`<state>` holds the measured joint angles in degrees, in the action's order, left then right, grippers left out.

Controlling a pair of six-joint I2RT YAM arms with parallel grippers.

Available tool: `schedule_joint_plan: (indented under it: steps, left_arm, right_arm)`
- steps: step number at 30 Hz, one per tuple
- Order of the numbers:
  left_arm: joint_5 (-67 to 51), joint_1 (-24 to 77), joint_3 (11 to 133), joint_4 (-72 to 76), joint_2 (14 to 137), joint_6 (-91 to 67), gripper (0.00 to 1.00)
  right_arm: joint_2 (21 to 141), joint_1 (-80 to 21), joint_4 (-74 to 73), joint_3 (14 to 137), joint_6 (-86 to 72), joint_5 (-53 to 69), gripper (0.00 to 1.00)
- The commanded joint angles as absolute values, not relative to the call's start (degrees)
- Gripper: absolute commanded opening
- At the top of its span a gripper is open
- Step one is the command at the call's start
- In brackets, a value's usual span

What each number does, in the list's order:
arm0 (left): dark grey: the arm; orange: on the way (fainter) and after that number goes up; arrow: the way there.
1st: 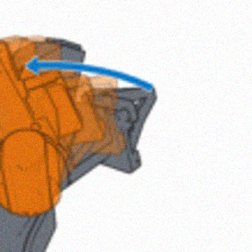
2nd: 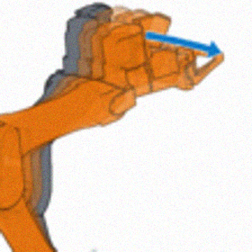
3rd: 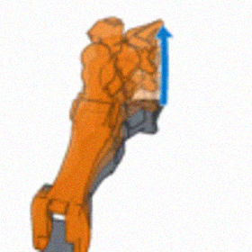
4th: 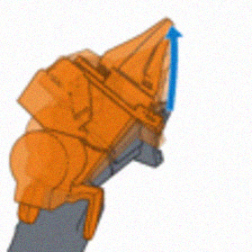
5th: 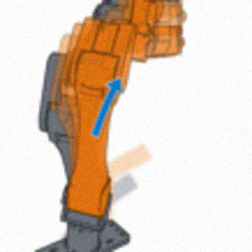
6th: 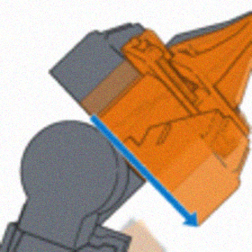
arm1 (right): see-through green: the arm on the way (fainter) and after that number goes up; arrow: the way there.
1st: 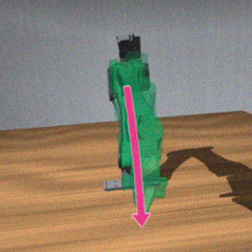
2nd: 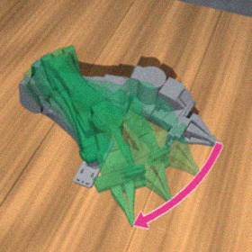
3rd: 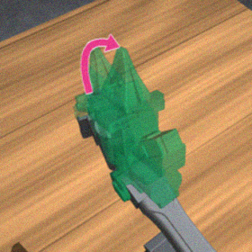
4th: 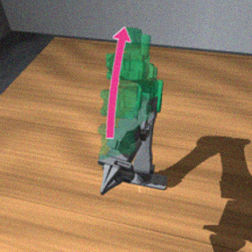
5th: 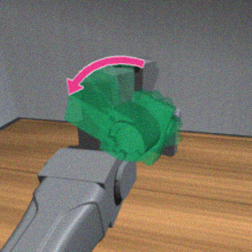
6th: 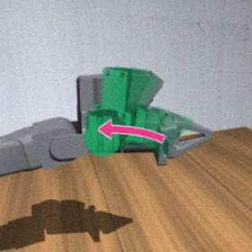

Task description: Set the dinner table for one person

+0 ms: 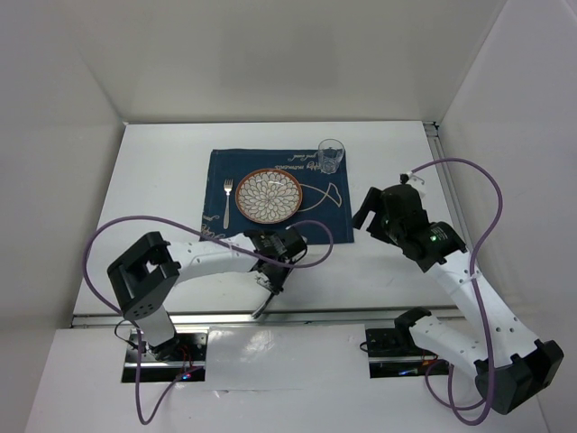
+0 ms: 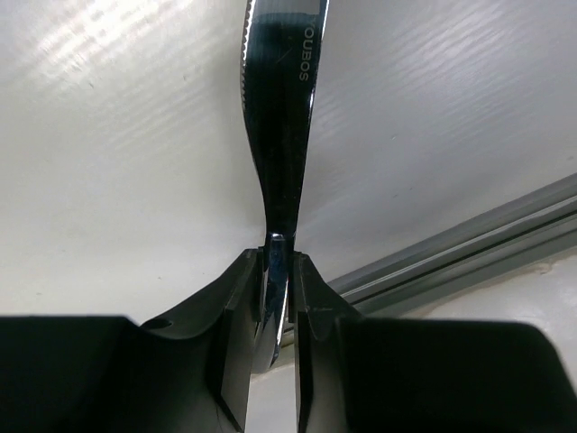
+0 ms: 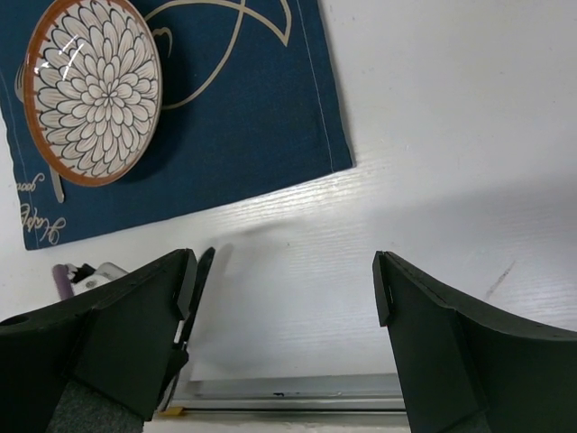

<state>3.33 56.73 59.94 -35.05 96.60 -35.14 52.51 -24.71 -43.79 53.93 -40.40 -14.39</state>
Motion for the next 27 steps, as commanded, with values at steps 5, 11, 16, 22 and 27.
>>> schedule_joint_plan:
  steps: [5, 11, 16, 22, 27]
  left_arm:
    - [6.4, 56.7, 70.3, -40.7, 95.4, -34.8, 0.0]
    - [5.9, 53.8, 80.0, -45.8, 97.5, -36.1, 0.0]
    - [5.1, 50.2, 89.6, -45.8, 102.3, -40.5, 0.0]
    - [4.9, 47.9, 106.6, -47.6, 115.4, -47.2, 0.0]
    - [4.9, 44.9, 110.7, -44.1, 121.6, -53.3, 0.0]
  right_arm:
    - [50.3, -24.4, -47.0, 54.9, -41.5, -18.5, 0.91]
    - [46.3, -24.4, -52.2, 57.2, -46.6, -24.3, 0.91]
    - [40.6, -24.4, -56.3, 58.4, -49.8, -28.6, 0.91]
    - [41.1, -24.4, -61.3, 60.5, -51.5, -30.7, 0.91]
    - [41.1, -24.4, -61.9, 61.6, -50.7, -30.1, 0.91]
